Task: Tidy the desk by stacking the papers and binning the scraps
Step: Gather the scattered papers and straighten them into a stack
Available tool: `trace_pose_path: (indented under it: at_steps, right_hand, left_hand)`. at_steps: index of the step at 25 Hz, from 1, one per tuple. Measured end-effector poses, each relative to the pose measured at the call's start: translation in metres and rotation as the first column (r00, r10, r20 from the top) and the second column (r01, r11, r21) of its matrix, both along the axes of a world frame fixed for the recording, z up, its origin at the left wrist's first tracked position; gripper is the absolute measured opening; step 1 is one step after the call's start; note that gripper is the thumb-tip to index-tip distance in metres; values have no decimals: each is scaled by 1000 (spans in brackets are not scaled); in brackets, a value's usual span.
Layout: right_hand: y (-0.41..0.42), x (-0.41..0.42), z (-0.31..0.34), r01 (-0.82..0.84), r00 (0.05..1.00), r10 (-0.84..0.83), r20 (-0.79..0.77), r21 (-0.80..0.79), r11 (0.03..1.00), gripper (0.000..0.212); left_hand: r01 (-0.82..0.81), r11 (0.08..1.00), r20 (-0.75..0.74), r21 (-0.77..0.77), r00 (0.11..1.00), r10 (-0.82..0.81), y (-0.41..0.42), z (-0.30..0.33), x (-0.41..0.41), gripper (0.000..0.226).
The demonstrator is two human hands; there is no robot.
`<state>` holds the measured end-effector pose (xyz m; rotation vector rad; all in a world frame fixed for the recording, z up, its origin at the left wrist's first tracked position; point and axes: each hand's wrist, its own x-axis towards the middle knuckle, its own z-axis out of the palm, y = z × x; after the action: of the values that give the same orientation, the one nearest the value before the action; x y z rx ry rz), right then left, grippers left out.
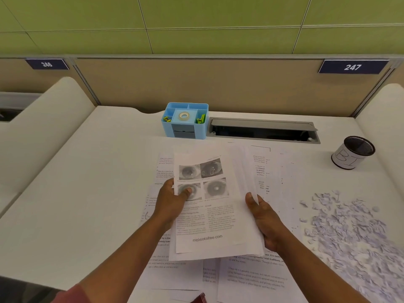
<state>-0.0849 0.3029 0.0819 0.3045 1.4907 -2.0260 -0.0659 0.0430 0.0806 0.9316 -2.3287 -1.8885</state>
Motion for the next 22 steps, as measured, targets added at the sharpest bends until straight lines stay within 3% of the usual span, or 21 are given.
trace_pose_path:
  at_steps: [3,5,7,8,10,13,16,19,22]
  right_hand:
    - [-1,1,-1,-38,999,39,19,-29,999,38]
    - [1,0,0,-48,998,49,26,-35,998,39]
    - [3,0,2,-53,998,54,22,-44,998,39]
    - [4,0,3,-57,998,58,21,-49,997,39]
    - [4,-1,5,-71,997,72,18,-61,996,40]
    - [4,-1,9,-78,996,81,33,-74,994,41]
    - [8,-1,16,-52,993,77,85,-267,962,38]
    - [12,5,14,59,985,31,167,-508,860,69]
    - [0,17,10,92,981,29,192,-589,803,88]
  left_hand:
    - [50,999,21,-21,999,-50,12,-5,2,43]
    - [73,997,104,40,992,-77,8,-6,2,61]
    - [2,930,163,367,984,-66,1,-4,2,76]
    - [-33,847,172,531,983,-69,-3,-4,3,71]
    - [-25,720,167,693,978,-127,-6,-3,5,56]
    - [9,662,136,749,977,-167,-5,-3,8,53]
    - [-4,690,93,724,991,-92,-1,-1,8,50]
    - [-82,682,46,727,996,70,2,1,3,48]
    - [-139,619,3,773,977,215,9,7,-2,53]
